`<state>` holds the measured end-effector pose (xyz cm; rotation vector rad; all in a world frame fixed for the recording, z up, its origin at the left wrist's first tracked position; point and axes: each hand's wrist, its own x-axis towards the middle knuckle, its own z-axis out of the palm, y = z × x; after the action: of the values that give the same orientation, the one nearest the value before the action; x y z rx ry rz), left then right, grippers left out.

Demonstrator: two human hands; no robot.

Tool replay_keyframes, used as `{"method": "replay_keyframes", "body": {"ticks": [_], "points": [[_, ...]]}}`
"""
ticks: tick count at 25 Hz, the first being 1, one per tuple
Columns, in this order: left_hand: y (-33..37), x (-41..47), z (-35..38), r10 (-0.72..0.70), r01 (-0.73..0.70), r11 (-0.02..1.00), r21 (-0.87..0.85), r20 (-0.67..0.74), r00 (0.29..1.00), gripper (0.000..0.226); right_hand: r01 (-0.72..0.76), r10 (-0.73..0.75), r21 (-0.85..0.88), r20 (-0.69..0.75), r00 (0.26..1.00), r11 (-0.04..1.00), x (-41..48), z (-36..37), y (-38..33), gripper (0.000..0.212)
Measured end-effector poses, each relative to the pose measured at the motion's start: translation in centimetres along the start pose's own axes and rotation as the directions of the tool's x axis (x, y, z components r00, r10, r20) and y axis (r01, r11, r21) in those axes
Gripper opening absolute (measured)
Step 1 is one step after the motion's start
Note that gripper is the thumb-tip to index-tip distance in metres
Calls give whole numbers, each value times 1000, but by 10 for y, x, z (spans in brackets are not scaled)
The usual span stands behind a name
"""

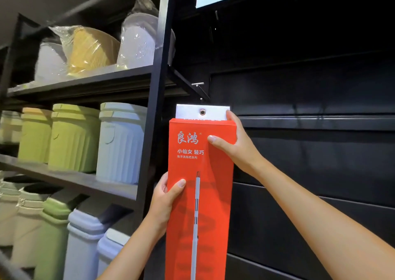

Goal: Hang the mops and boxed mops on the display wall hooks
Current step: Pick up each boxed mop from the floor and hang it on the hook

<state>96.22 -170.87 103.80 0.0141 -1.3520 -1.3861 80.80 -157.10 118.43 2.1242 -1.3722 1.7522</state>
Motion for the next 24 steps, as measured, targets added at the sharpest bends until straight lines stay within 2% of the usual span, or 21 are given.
{"method": "replay_keyframes", "body": {"ticks": [3,6,10,14,19,24], "points": [[1,26,1,17,-16,1000,-24,4,1000,68,13,-13,-43,0,1000,999,22,-3,-1,82],[3,45,4,18,-17,998,-54,12,1000,71,53,-52,-109,12,999,993,40,-5,-10,61],[2,58,6,12,-8,997,-77,48,999,68,101,-101,-168,5,995,981,57,-7,-10,49],[-5,64,7,-31,36,997,-72,73,997,67,84,-93,-203,-34,995,976,60,-9,-3,43],[-19,69,5,-69,76,993,-87,84,994,61,26,-39,-207,-57,998,978,59,-12,14,43],[-29,75,7,-134,137,989,-59,50,990,49,-50,35,-183,-83,996,982,67,-16,42,64]]}}
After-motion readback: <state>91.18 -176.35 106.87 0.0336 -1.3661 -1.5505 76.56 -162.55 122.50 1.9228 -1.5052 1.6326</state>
